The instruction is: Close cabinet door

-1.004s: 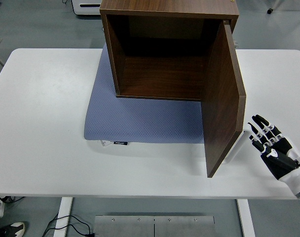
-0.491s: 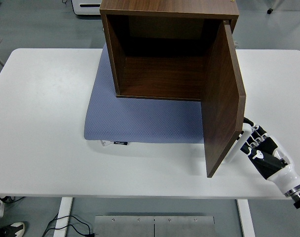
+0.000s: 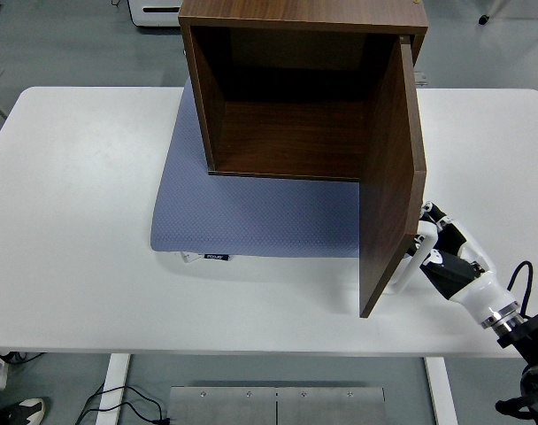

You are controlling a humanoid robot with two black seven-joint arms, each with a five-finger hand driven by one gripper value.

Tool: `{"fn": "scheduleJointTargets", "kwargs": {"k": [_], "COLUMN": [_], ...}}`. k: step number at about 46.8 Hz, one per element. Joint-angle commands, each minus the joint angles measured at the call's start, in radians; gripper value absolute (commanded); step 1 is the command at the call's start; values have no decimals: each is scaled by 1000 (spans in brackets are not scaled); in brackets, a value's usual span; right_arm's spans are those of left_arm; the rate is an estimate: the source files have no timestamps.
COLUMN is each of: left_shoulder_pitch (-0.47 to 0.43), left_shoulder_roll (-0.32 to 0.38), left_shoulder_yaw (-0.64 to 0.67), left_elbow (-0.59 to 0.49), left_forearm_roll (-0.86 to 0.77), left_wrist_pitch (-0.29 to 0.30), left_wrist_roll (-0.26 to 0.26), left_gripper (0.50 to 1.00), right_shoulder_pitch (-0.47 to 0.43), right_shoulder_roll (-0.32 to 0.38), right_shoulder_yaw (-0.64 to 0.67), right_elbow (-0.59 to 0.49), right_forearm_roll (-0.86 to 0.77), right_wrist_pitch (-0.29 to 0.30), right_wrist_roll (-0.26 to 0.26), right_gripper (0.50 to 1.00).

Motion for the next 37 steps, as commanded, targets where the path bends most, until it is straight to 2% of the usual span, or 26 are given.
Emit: {"fn": "scheduleJointTargets", "kwargs": {"k": [1, 21, 37], "left_shoulder_pitch": [0, 0, 0], "left_shoulder_roll": [0, 0, 0], "left_shoulder_yaw": [0, 0, 0], "left_elbow": [0, 0, 0], "left_forearm_roll": [1, 1, 1], "left_wrist_pitch": [0, 0, 0], "left_wrist_roll": [0, 0, 0], "left_gripper": [1000, 1000, 1000], "right_shoulder_pitch": [12, 110, 202], "right_shoulder_roll": [15, 30, 95], "right_shoulder_yaw": [-8, -89, -146], "right_elbow": [-4, -60, -165], "right_forearm_roll": [-1, 0, 0], "right_wrist_pitch": [0, 3, 5], "right_wrist_roll": [-3, -11, -18], "right_gripper": [1000, 1000, 1000]}}
